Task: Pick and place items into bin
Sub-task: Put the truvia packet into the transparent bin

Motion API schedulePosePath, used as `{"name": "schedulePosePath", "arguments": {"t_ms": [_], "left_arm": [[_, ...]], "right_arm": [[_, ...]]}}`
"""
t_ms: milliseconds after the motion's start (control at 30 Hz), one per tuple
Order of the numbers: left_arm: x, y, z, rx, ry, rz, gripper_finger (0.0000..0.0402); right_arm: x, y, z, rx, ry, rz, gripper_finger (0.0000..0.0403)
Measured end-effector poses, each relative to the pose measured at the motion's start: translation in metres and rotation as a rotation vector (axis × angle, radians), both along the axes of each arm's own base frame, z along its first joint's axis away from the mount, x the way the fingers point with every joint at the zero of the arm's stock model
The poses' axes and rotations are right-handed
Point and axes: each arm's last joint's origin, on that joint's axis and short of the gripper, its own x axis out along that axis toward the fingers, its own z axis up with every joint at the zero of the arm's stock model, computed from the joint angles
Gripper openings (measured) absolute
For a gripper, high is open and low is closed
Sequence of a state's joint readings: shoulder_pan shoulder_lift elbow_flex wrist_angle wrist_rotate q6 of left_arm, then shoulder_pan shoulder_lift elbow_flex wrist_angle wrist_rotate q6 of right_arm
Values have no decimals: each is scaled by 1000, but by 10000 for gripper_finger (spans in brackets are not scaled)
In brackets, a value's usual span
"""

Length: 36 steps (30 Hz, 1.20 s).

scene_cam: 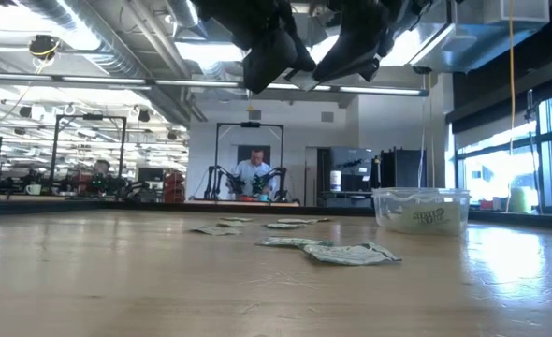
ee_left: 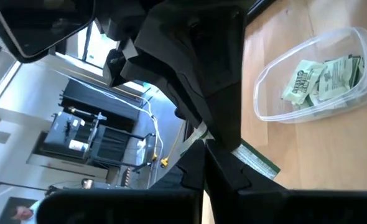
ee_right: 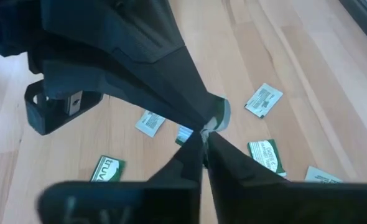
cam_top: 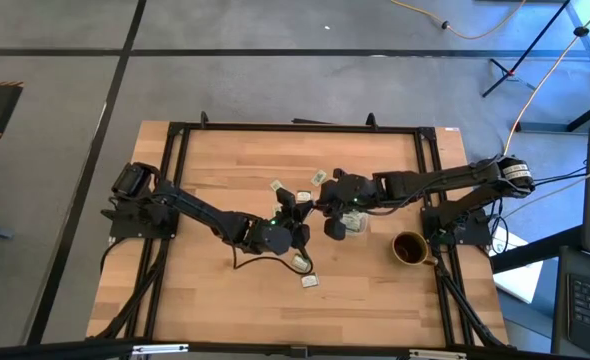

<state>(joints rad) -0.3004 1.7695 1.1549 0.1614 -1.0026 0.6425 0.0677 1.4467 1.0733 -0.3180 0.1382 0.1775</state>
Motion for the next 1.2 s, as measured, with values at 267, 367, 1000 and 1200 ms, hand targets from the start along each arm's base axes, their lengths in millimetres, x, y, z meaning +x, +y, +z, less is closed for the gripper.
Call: {"name": "schedulePosePath", "arguments": {"t_ms": [267, 367, 1000, 1200], "left_arm": [[0, 0, -1, 0, 9, -1, 35], [-2, 0, -1, -49, -22, 7, 68], [-28, 57, -24, -750, 161, -56, 97], [-32, 66, -33, -858, 205, -77, 90]], "right_arm": [[-1, 0, -1, 4, 13, -4, 9], [-3, -1, -3, 16, 44, -21, 4], [-46, -27, -31, 214, 578, -35, 3], [-46, -31, -31, 233, 579, -30, 3]]}}
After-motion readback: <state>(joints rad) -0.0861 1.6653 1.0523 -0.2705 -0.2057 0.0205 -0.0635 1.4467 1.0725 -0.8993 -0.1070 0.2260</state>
